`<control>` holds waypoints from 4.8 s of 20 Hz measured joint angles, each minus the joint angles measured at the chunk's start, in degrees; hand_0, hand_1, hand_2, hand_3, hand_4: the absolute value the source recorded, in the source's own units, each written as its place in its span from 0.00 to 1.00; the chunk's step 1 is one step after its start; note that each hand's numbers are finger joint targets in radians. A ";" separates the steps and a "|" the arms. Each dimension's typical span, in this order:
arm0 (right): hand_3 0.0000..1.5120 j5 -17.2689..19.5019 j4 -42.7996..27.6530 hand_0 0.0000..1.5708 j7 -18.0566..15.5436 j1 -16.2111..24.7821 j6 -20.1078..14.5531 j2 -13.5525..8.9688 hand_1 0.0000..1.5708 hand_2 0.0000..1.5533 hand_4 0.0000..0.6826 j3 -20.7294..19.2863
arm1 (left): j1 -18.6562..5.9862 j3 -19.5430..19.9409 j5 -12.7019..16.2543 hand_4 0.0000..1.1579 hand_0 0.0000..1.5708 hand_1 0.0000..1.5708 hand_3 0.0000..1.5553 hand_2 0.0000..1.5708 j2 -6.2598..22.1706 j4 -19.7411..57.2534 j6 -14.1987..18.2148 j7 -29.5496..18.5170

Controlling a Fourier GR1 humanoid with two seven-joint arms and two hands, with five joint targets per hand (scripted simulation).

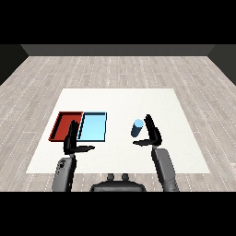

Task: Pick the blue can and put it in the blue box

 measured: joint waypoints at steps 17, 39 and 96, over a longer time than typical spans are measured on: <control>0.00 -1.39 10.47 0.00 -3.72 -4.38 0.23 -0.93 0.00 0.00 0.00 -2.93 | 1.47 -0.40 -0.91 0.00 0.00 0.00 0.00 0.00 0.07 -2.03 0.60 -0.32; 0.00 -4.16 35.47 0.00 -7.79 -18.25 -2.07 -0.65 0.00 0.00 0.00 -8.95 | 1.20 -0.98 -2.41 0.00 0.00 0.00 0.00 0.00 -0.74 -1.62 2.58 -0.61; 0.91 -5.17 35.15 0.92 -8.90 -26.33 -18.43 0.76 0.92 0.95 0.79 1.62 | -0.99 -3.70 -3.09 0.00 0.00 0.00 0.00 0.00 -1.33 0.53 0.74 -0.83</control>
